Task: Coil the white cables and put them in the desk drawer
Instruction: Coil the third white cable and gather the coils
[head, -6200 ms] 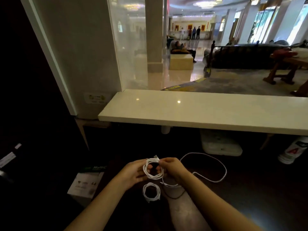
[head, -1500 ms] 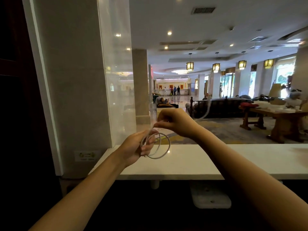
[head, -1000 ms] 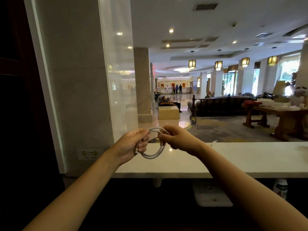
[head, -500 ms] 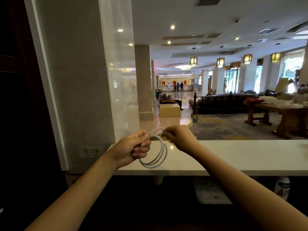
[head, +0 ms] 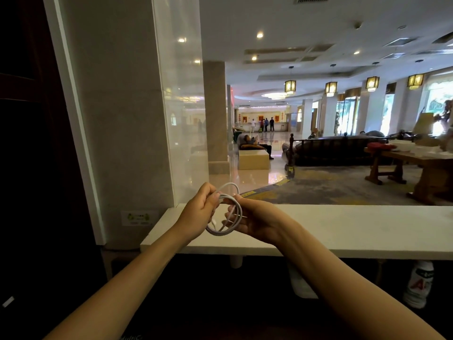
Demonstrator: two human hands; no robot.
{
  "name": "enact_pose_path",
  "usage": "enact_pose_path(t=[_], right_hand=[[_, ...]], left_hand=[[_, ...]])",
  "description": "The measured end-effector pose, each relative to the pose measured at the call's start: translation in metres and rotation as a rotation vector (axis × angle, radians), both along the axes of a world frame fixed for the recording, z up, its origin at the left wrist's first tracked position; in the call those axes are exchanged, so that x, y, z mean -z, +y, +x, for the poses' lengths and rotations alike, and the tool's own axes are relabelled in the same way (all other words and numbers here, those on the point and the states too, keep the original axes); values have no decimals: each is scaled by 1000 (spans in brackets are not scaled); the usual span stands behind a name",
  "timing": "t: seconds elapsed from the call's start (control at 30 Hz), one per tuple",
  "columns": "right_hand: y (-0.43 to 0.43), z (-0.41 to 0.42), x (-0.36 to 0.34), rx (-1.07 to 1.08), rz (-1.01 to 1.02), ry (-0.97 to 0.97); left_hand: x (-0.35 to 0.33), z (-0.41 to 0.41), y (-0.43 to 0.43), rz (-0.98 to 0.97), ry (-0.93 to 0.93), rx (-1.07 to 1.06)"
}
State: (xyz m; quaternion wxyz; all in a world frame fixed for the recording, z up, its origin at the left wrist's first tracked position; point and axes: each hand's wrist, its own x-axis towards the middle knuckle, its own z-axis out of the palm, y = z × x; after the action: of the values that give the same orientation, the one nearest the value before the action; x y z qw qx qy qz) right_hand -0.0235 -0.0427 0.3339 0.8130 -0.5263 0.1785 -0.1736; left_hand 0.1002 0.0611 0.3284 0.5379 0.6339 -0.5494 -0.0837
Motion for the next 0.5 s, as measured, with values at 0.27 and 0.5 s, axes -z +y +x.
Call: enact_pose_path(t=[0.27, 0.5], right_hand=[[12, 8, 5, 256, -745, 111], [16, 14, 15, 533, -1475, 332]], left_hand=[[-6, -7, -8, -25, -107, -103], [-6, -5, -16, -26, -310, -321]])
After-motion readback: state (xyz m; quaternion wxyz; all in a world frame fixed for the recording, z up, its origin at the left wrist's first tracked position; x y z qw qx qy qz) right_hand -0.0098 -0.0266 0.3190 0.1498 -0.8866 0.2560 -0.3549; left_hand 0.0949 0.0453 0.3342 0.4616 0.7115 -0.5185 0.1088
